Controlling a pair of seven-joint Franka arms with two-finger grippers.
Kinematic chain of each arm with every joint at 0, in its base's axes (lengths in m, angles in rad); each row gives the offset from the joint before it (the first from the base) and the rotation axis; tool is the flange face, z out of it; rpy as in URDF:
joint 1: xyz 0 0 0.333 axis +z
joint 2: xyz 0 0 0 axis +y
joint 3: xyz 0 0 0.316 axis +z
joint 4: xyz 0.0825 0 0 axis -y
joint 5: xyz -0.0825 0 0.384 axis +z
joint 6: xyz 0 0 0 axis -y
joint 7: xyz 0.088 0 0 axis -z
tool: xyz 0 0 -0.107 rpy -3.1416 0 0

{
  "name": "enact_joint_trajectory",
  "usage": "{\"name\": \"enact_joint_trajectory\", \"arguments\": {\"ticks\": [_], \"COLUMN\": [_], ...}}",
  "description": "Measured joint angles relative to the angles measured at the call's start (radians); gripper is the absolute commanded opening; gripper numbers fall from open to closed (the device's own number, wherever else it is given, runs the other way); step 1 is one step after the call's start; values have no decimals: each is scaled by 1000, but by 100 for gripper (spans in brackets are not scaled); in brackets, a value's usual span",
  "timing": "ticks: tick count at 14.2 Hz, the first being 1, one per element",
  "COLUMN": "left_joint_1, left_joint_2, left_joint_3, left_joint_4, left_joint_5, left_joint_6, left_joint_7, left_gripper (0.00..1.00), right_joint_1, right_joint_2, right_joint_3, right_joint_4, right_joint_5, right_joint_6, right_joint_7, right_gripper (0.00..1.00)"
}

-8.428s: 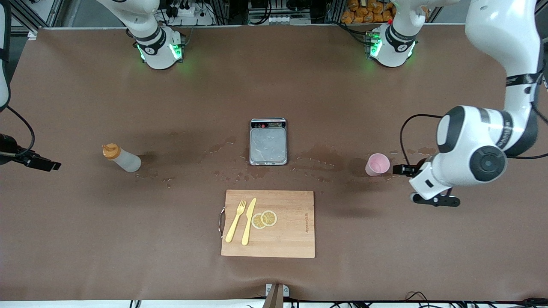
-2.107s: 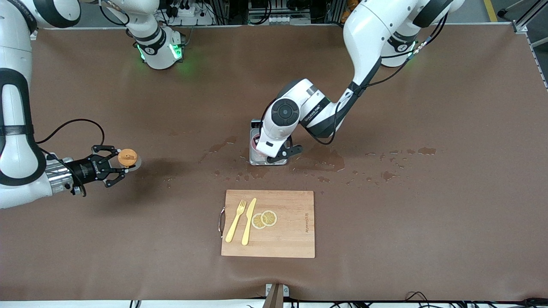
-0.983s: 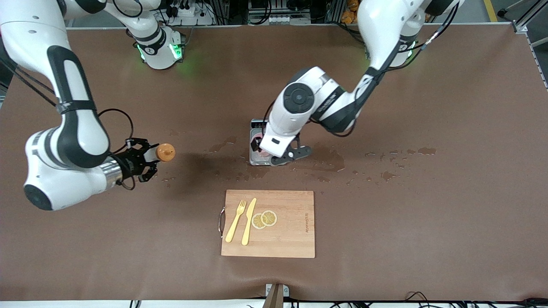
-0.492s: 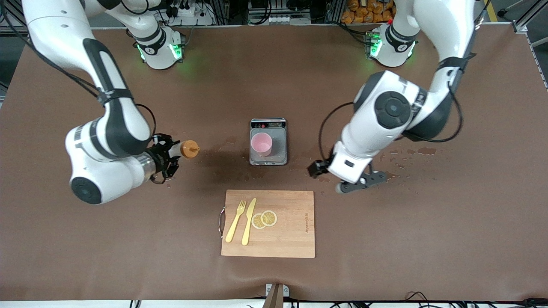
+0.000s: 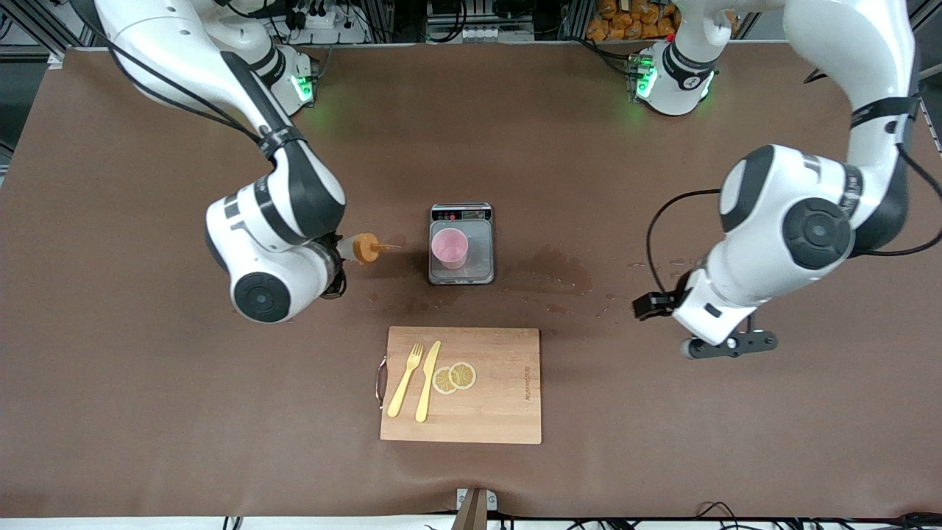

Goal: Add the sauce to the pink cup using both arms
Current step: 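Squeeze sauce into the pink cup with the right gripper while the left gripper withdraws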

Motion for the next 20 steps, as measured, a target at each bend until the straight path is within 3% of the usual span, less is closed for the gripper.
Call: {"name": "enact_joint_trajectory", "arguments": {"ticks": [9,16,20], "left_joint_1": [31,61,-4], "left_joint_2": [-259,-322,-382], "left_joint_3": [-10,4,95], "left_joint_4": [-274,-303,-303], "left_joint_5": [0,0,0], "left_joint_6": [-162,-182,-167], "left_joint_7": [17,113,230], "left_gripper": [100,100,100], "right_joint_1": [102,140,149], "right_joint_2": [1,12,18], "right_joint_3": [0,0,0], "right_joint_4": [5,4,5], "right_joint_5": [-161,-234,-257], "right_joint_6": [-45,-130,-148], "right_joint_7": [176,232,269], "right_gripper": [36,36,36]}}
